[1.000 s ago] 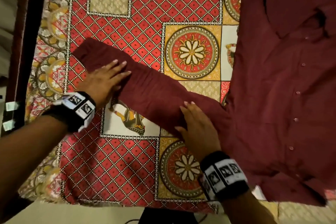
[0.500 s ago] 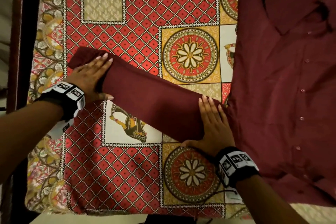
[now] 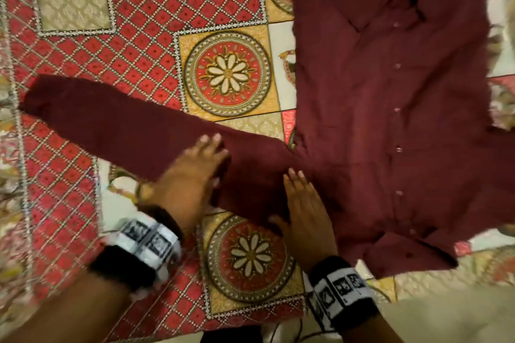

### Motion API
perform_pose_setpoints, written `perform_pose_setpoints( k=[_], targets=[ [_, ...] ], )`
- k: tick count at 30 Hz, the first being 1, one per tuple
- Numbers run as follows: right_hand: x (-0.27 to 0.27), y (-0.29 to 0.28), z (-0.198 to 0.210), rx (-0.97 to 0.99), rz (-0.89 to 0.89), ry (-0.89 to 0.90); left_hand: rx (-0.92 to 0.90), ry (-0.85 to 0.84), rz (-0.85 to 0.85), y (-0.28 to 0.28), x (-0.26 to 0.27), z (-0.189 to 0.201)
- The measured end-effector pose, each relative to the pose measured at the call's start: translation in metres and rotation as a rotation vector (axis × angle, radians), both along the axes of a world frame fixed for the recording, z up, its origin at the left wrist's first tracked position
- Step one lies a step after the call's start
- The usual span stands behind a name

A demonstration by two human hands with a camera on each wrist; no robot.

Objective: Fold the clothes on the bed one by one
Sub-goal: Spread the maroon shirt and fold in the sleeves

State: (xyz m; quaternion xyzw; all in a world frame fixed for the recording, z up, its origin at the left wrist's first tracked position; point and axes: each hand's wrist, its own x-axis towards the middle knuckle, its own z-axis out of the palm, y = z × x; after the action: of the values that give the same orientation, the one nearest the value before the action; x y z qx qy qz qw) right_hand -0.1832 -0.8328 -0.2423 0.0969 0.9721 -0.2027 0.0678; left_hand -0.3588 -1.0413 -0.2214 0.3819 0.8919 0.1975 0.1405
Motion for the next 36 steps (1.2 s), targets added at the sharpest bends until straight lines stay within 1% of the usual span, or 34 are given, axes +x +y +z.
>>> perform_pose_setpoints(
  k=[1, 3, 5, 7, 9, 11, 13, 15, 17, 18, 21, 24, 26, 27, 28, 29, 30, 31, 32, 33, 34, 35, 36],
  targets=[
    [0.004, 0.001, -0.002, 0.019, 0.01, -0.083, 0.012, 0.004, -0.06, 0.021, 0.03, -0.013],
    [0.011, 0.01, 0.001, 0.057, 0.02, -0.183, -0.055, 0.021, -0.149, 0.053, 0.069, -0.031],
    [0.014, 0.026, 0.009, 0.043, 0.022, -0.182, -0.097, -0.032, -0.121, 0.071, 0.082, -0.035],
    [0.018, 0.051, 0.017, 0.039, 0.033, -0.158, -0.1, -0.064, -0.068, 0.081, 0.084, -0.031],
    [0.021, 0.088, 0.022, 0.034, -0.015, -0.091, -0.055, -0.031, -0.033, 0.085, 0.083, -0.028],
    [0.017, 0.126, 0.021, 0.082, -0.097, -0.044, -0.066, -0.016, -0.043, 0.093, 0.08, -0.023],
    [0.013, 0.153, 0.013, 0.118, -0.113, -0.067, -0.079, -0.05, -0.091, 0.108, 0.085, -0.019],
    [0.012, 0.165, 0.005, 0.088, -0.064, -0.105, -0.086, -0.132, -0.112, 0.128, 0.096, -0.018],
    [0.017, 0.167, 0.002, 0.088, 0.003, -0.177, -0.158, -0.255, -0.112, 0.147, 0.105, -0.017],
    [0.023, 0.168, 0.003, 0.104, 0.038, -0.214, -0.204, -0.287, -0.109, 0.155, 0.106, -0.016],
    [0.034, 0.186, 0.004, 0.102, 0.123, -0.284, -0.38, -0.261, -0.076, 0.164, 0.1, -0.015],
    [0.036, 0.201, 0.004, 0.113, 0.197, -0.337, -0.478, -0.231, -0.052, 0.166, 0.102, -0.012],
    [0.038, 0.2, 0.007, 0.094, 0.2, -0.314, -0.524, -0.25, -0.026, 0.171, 0.107, -0.006],
    [0.042, 0.201, 0.008, 0.059, 0.183, -0.258, -0.529, -0.262, -0.011, 0.174, 0.111, -0.003],
    [0.046, 0.204, 0.01, 0.007, 0.152, -0.183, -0.489, -0.275, 0.029, 0.178, 0.117, 0.003],
    [0.053, 0.209, 0.014, -0.068, 0.108, -0.107, -0.394, -0.287, 0.11, 0.179, 0.127, 0.009],
    [0.062, 0.217, 0.018, -0.14, 0.035, -0.032, -0.253, -0.277, 0.235, 0.177, 0.141, 0.013],
    [0.074, 0.228, 0.022, -0.188, -0.076, 0.039, -0.107, -0.227, 0.388, 0.176, 0.157, 0.018],
    [0.091, 0.242, 0.024, -0.225, -0.213, 0.082, -0.016, -0.183, 0.582, 0.175, 0.177, 0.021],
    [0.109, 0.257, 0.026, -0.254, -0.375, 0.099, 0.013, -0.204, 0.794, 0.175, 0.196, 0.023],
    [0.124, 0.27, 0.033, -0.3, -0.565, 0.083, 0.016, -0.319, 1.016, 0.176, 0.215, 0.02],
    [0.142, 0.284, 0.036, -0.363, -0.774, 0.029, 0.057, -0.516, 1.239, 0.178, 0.231, 0.018],
    [0.157, 0.294, 0.039, -0.426, -0.978, -0.055, 0.194, -0.731, 1.429, 0.181, 0.244, 0.017]
  ],
)
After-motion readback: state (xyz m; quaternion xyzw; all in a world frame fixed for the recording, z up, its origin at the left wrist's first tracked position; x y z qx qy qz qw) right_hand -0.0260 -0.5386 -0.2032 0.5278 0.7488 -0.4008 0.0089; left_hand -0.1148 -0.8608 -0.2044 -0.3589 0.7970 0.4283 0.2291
